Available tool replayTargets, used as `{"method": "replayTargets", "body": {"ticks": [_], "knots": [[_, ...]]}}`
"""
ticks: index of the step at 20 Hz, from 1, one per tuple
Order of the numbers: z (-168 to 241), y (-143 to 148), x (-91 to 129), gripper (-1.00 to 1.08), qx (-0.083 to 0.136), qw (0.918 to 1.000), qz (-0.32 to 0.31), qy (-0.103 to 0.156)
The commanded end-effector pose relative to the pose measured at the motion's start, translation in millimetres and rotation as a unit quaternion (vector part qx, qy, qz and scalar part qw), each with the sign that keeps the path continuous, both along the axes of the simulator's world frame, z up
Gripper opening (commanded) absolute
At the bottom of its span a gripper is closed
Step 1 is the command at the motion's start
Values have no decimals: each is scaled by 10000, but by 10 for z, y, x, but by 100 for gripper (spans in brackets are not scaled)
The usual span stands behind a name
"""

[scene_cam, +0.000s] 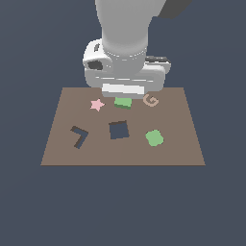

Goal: Insert a designated object into the corresponding slot on a board.

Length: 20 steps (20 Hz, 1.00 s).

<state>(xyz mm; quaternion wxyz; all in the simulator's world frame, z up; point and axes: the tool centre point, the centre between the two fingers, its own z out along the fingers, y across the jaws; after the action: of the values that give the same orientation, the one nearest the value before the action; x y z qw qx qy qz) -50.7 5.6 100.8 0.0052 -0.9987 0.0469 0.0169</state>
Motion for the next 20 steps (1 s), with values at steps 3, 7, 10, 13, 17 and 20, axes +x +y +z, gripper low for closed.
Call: {"method": "replayTargets", "body": {"ticks": [3,7,10,13,17,20], "knots": [[-218,-18,-139,100,-32,9996,-275,-71],[-364,-25,-225,100,-53,9989,-455,-119],[-440,-27,-266,100,-63,9984,-547,-144],[-487,-27,-289,100,-70,9980,-602,-158],[-496,-26,-295,100,-71,9980,-607,-155],[-524,-24,-294,100,-71,9980,-607,-155]]}}
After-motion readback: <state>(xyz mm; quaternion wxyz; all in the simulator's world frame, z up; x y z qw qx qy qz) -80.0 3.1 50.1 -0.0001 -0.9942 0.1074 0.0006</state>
